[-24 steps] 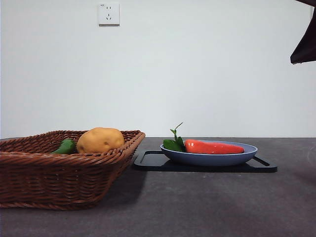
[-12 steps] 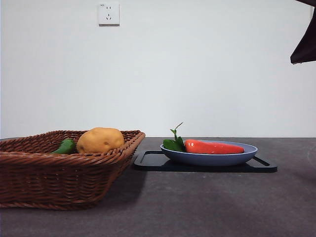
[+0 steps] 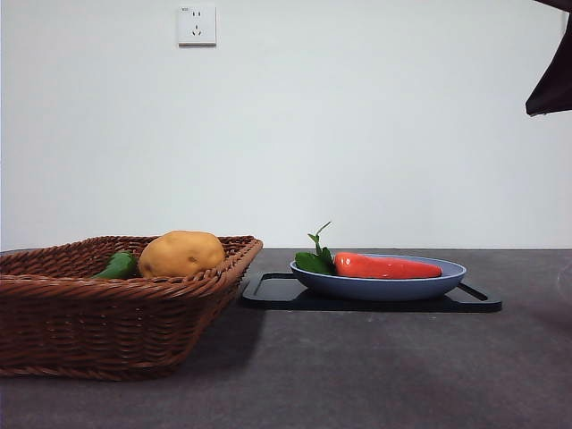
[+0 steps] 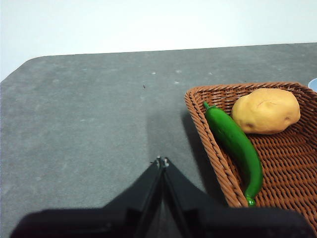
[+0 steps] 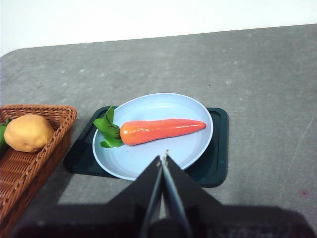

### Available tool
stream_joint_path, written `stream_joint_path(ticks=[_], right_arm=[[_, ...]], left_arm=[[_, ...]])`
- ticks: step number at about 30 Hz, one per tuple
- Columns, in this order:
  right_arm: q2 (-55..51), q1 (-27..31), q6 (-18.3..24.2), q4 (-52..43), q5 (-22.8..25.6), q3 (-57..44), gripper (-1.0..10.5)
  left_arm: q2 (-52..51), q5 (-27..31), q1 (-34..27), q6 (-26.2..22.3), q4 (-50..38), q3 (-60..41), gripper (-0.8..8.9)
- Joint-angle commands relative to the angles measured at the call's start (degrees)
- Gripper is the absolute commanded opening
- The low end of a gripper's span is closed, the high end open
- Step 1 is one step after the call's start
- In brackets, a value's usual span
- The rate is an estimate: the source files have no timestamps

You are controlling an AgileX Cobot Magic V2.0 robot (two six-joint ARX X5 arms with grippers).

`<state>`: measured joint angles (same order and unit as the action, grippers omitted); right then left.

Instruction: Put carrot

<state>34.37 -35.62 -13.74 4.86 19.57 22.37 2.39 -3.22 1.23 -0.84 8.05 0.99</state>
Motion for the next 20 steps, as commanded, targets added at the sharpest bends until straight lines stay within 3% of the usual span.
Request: stream_joint_path(ticks=[1,6,10,12,14,20], right_arm=[[0.22,-0.39,-0.76,-0.48,0.33,0.5,0.1],[0.22,-0.39,-0.17,-0.46,0.33,0.5,0.1],[-2.54,-0.37,4.39,1.11,0.61,0.44,0.1],[-6.56,0.63,10.03,1.64,3.67,0.44,0.1],[-11.32,3.15,13.88,1.7,4.55,0.02,0.1],[-24.26,15.78,13.84,4.07,-3.3,-2.95,0.1]], left_arm=[[-0.2,-0.17,-0.2,0.2,-0.72,-0.61,0.08],[-0.2,-0.17,-0.2,0.2,-0.72,-0.61,0.08],[-0.2,-0.17,-0.2,0.2,-0.72,-0.61,0.08],[-0.2,-0.17,-0.2,0.2,-0.74,-0.61,0.08],[-0.2,-0.15,-0.2,0.2,-0.74,-0.61,0.08],[-0.2,-0.17,-0.2,0.2,-0.74,-0.61,0.08]])
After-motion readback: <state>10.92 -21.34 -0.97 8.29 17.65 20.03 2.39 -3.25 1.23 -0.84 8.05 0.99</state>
